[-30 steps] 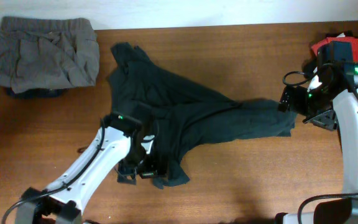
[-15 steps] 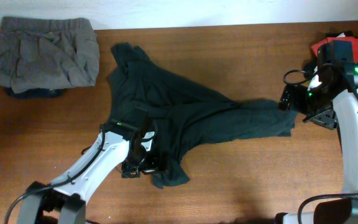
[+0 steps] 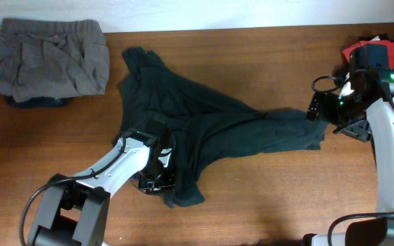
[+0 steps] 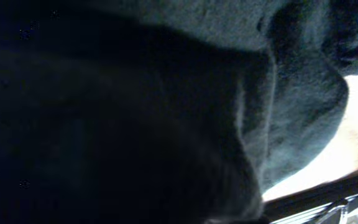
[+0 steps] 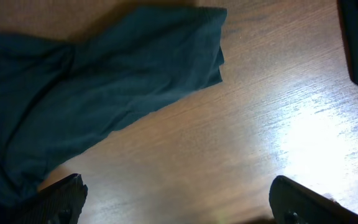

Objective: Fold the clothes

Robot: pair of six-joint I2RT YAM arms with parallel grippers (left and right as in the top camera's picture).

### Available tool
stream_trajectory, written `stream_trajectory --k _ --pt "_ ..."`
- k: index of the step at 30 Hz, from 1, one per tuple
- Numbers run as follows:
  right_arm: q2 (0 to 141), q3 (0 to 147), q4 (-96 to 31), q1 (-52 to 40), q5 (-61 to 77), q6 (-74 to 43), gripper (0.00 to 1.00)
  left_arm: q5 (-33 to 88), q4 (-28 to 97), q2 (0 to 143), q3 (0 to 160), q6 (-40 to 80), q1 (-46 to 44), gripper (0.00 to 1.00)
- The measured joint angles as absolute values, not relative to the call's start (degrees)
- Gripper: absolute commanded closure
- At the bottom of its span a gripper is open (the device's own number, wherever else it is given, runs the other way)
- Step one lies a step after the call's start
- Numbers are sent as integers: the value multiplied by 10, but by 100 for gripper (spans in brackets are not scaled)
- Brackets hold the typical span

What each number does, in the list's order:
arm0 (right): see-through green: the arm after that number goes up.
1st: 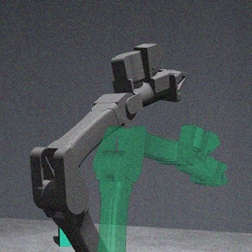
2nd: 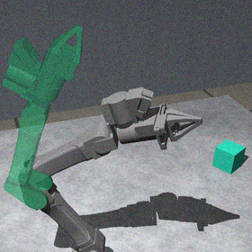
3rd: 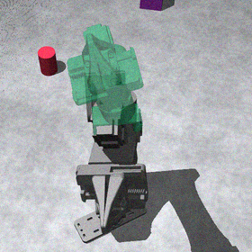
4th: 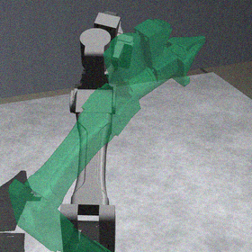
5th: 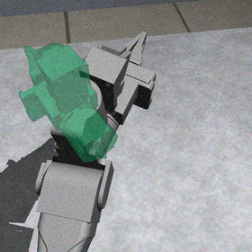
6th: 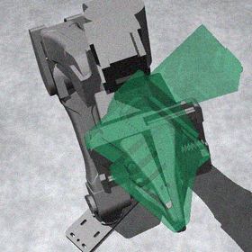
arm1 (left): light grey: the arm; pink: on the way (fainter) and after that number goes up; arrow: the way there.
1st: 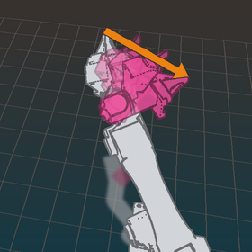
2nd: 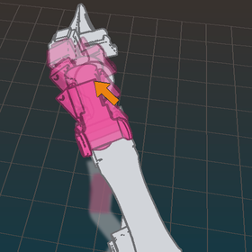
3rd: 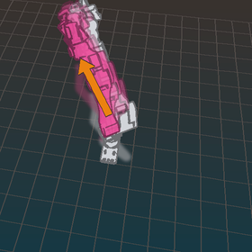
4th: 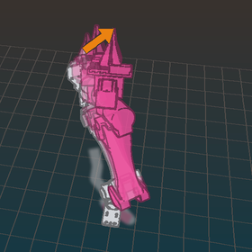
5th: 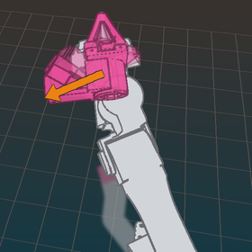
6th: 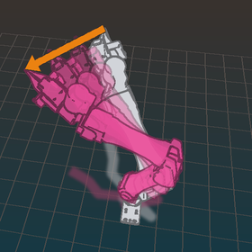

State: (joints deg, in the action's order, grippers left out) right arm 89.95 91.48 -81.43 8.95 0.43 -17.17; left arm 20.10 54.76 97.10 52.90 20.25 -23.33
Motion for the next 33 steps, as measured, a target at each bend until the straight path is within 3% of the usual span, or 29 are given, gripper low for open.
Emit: stream_trajectory --k 2,3,8,15,24,33 --pt "900 915 -811 90 4 -176 1 201 547 971 532 205 -233 96" --pt "900 915 -811 90 4 -178 1 199 547 971 533 201 -233 99" --pt "900 915 -809 90 4 -180 1 195 561 971 541 201 -233 99" --pt "899 903 -796 90 -2 -194 1 102 738 967 696 201 -233 99" --pt "930 770 -622 111 27 -223 1 55 793 928 776 201 -227 99" --pt "1037 761 -520 136 44 -215 1 22 806 928 776 201 -200 99"
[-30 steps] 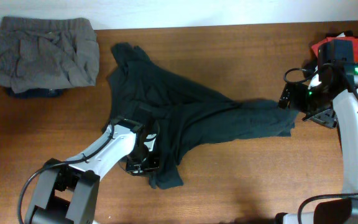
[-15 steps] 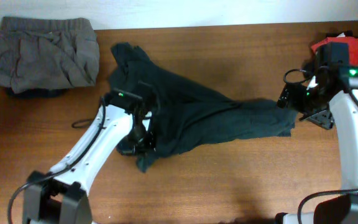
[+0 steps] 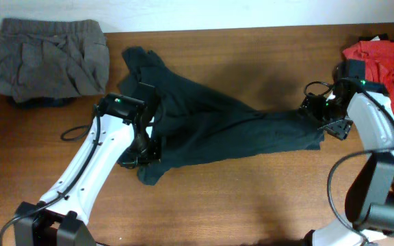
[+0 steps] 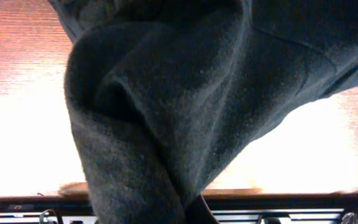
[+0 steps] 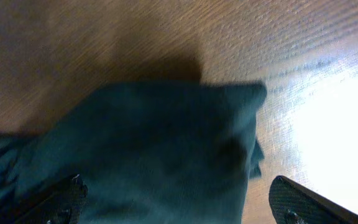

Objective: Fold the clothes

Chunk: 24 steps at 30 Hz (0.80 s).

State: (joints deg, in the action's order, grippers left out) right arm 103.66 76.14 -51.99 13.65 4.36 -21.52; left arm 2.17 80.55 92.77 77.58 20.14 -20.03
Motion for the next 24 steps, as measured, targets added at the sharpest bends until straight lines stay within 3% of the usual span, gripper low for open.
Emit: stream_trajectory --k 8,24 --pt "1074 761 -464 145 95 -173 1 14 793 928 776 201 -197 99" --pt "1075 761 -507 190 69 -215 1 14 790 928 776 201 -197 99"
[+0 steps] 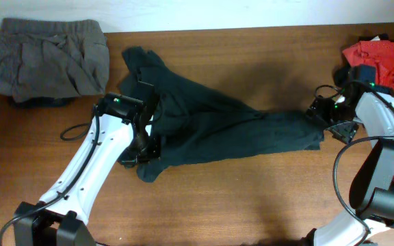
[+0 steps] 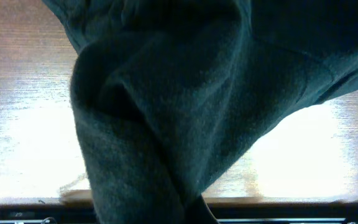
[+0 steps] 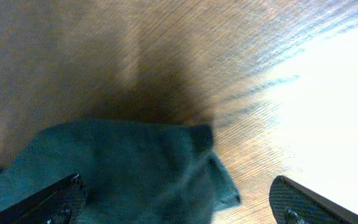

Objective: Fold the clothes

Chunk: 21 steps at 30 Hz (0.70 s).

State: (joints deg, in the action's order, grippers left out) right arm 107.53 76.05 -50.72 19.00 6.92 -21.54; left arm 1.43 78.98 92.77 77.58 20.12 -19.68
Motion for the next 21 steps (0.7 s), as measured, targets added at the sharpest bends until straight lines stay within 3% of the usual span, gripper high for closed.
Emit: stream_trajectory --k 3,5,7,11,19,20,21 --pt "1080 761 -507 189 87 -195 3 14 783 928 776 201 -197 98" --pt "1090 761 -504 184 95 -188 21 14 781 928 776 201 -197 98" --pt "1100 761 -493 183 98 -182 30 14 782 928 776 201 -197 98" --pt "1110 761 -481 183 102 -180 41 14 782 928 776 201 -197 99" --pt "1110 761 -481 183 89 -179 53 14 782 928 776 201 -197 98" --pt "1110 763 -486 183 87 -179 58 14 782 928 776 201 -197 98" --pt "1110 769 -495 183 85 -180 69 14 782 928 776 201 -197 98"
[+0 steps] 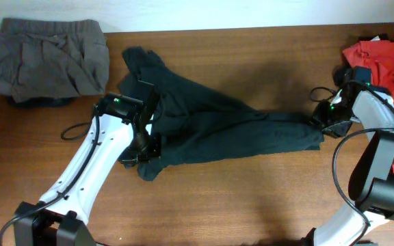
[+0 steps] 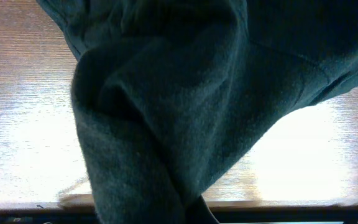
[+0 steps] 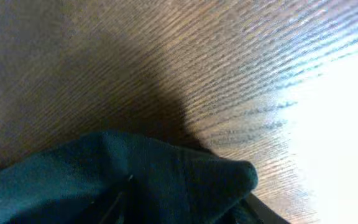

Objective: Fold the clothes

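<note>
A dark green garment [image 1: 211,126] lies spread across the middle of the brown table [image 1: 252,198]. My left gripper [image 1: 144,152] is shut on the garment's lower left part; in the left wrist view the cloth [image 2: 166,93] hangs bunched from the jaws and hides them. My right gripper [image 1: 322,124] sits at the garment's right sleeve end. In the right wrist view the sleeve cloth [image 3: 135,180] is bunched between the jaws, which have come together on it.
A pile of grey clothes [image 1: 43,58] lies at the back left corner. A red garment [image 1: 382,58] lies at the back right, just behind my right arm. The table's far edge meets a white wall.
My right gripper stood open over the sleeve end and is now shut on it. The left gripper and the rest of the garment have not moved.
First my left gripper held the garment's lower part near the front, and the right stood open beside the sleeve end. Then the left had carried that part left and back, and the right was open over the sleeve. Now both hold cloth.
</note>
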Robot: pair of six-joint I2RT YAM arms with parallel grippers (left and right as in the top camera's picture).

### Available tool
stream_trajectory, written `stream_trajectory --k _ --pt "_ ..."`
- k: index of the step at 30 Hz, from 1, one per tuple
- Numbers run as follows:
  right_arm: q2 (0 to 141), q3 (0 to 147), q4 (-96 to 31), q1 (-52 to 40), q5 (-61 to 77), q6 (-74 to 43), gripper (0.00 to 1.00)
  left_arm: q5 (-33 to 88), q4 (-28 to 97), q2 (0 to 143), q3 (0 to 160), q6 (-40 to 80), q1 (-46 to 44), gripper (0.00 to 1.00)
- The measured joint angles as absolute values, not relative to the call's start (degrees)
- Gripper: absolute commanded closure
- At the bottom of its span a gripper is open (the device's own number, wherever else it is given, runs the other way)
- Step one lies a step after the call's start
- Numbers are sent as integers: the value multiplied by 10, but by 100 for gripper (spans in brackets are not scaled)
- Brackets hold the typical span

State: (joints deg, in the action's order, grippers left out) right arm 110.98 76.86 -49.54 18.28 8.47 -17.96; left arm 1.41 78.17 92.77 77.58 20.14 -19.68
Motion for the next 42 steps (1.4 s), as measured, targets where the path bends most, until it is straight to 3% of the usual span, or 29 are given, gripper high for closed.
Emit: stream_trajectory --k 1,2,3,13,22,34,42 --pt "1110 777 -503 183 83 -178 77 14 782 928 776 201 -197 99" --pt "1110 788 -515 183 81 -177 94 12 782 928 776 201 -197 99" --pt "1110 802 -527 183 80 -180 96 10 782 928 776 201 -197 99" --pt "1100 827 -631 183 77 -179 96 6 794 928 776 201 -197 99" --pt "924 829 -755 183 76 -179 96 6 820 928 776 193 -197 99" --pt "815 829 -933 183 -24 -220 95 8 901 928 776 190 -197 99" --pt "740 829 -970 183 -60 -239 92 50 965 928 776 159 -197 99"
